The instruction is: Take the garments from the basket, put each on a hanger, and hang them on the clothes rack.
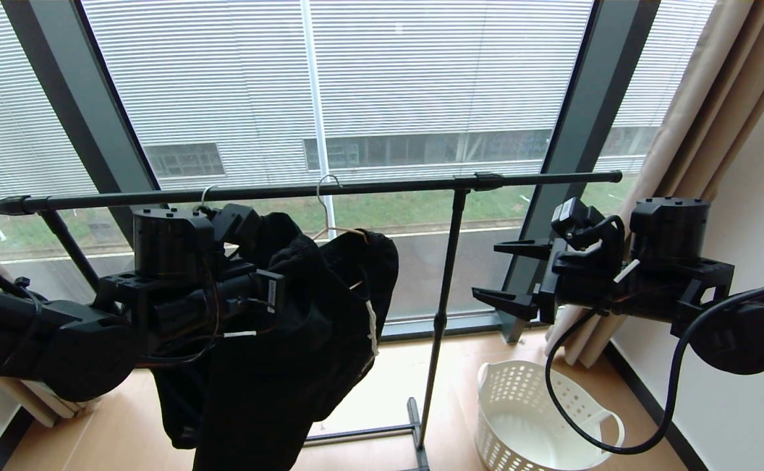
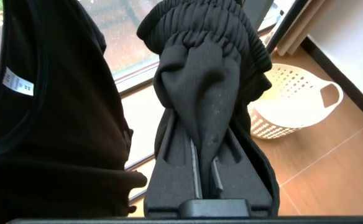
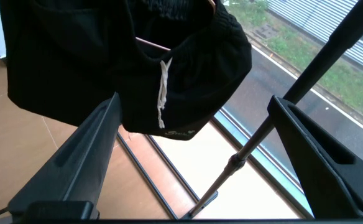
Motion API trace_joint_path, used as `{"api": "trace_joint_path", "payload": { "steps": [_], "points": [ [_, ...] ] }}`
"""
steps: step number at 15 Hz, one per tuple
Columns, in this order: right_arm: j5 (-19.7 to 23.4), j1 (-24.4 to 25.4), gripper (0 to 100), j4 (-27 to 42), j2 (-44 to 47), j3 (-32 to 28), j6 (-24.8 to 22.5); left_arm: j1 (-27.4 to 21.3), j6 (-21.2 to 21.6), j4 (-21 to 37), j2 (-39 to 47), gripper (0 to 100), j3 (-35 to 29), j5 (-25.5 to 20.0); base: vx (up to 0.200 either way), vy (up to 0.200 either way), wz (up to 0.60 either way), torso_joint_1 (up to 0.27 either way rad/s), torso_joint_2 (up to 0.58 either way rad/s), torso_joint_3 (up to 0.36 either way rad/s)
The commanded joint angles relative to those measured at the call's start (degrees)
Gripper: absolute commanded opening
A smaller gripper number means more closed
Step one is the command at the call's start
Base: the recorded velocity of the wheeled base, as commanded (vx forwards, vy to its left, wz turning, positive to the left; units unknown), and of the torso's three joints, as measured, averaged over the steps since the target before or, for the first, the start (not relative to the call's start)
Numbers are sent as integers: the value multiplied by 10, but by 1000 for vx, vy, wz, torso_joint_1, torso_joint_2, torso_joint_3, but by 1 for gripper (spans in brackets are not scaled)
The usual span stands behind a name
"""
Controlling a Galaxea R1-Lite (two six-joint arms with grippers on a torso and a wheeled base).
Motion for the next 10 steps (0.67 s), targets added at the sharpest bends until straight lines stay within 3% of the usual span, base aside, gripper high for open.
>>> {"api": "trace_joint_path", "payload": {
  "steps": [1,10],
  "points": [
    [0,0,100,1,0,1,0,0,-8,-7,3,0,-7,0,0,0,0,0,0,0],
    [0,0,100,0,7,0,-3,2,-11,-15,29,0,-15,5,0,0,0,0,0,0]
  ]
}}
